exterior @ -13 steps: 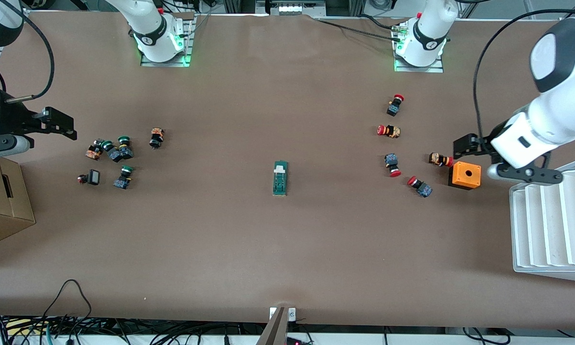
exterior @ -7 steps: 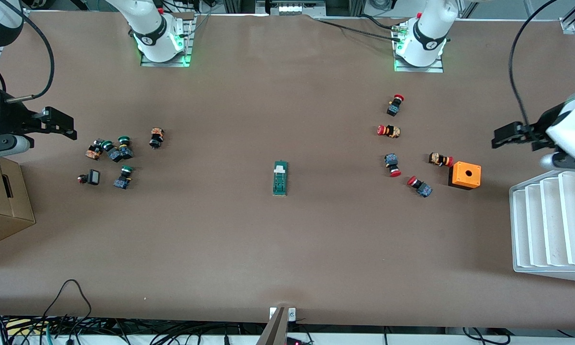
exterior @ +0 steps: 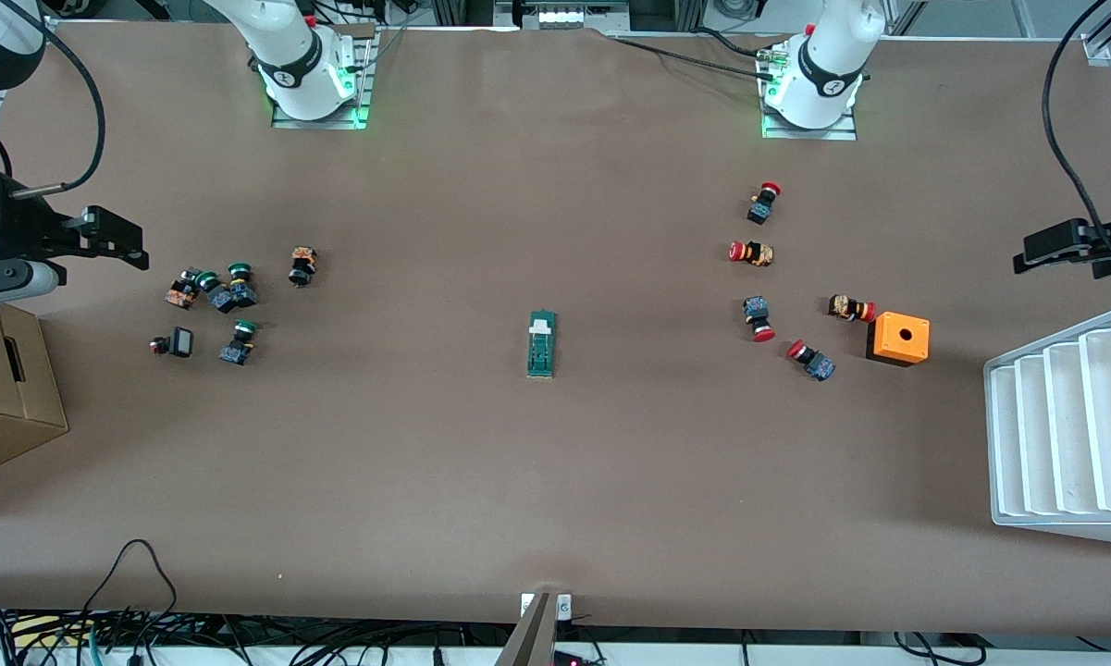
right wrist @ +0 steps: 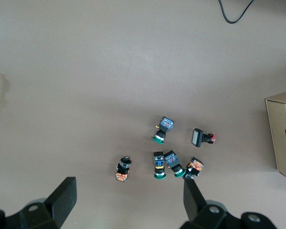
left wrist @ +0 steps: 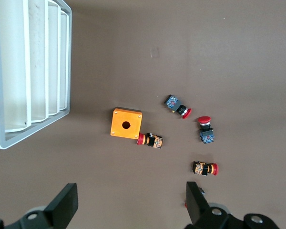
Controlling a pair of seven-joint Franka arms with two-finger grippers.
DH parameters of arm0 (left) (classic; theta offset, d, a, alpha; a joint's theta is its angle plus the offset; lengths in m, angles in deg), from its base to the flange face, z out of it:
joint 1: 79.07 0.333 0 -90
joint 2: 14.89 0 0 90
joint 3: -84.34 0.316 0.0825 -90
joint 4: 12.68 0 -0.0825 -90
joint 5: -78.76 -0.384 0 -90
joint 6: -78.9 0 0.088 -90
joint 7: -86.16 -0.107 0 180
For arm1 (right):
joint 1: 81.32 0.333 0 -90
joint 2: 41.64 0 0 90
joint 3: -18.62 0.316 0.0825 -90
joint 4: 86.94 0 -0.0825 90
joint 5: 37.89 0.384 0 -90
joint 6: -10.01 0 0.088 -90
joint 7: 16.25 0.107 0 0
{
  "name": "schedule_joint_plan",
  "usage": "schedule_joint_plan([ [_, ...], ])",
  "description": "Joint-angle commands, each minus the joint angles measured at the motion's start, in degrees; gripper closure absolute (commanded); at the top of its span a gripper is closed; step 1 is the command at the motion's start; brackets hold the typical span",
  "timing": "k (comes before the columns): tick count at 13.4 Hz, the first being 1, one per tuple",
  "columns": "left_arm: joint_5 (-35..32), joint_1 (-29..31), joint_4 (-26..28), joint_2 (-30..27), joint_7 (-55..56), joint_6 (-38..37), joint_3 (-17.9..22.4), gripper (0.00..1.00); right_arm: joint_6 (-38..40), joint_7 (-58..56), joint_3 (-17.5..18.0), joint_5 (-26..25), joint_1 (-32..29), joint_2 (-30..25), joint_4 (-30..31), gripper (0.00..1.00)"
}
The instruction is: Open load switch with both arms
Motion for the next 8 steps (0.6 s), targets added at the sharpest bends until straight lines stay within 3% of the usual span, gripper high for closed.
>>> schedule_joint_plan([
  [1, 1.2, -0.4, -1.6, 0.7, -0.5, -1.1, -0.2, 0.0, 1.0, -0.7, 0.1, 0.3, 0.0, -0.3, -0.7, 0.0],
  [8, 1.2, -0.6, -1.8, 0.6, 1.5, -1.0, -1.9, 0.0, 1.0, -0.7, 0.1, 0.3, 0.0, -0.3, -1.0, 0.01],
])
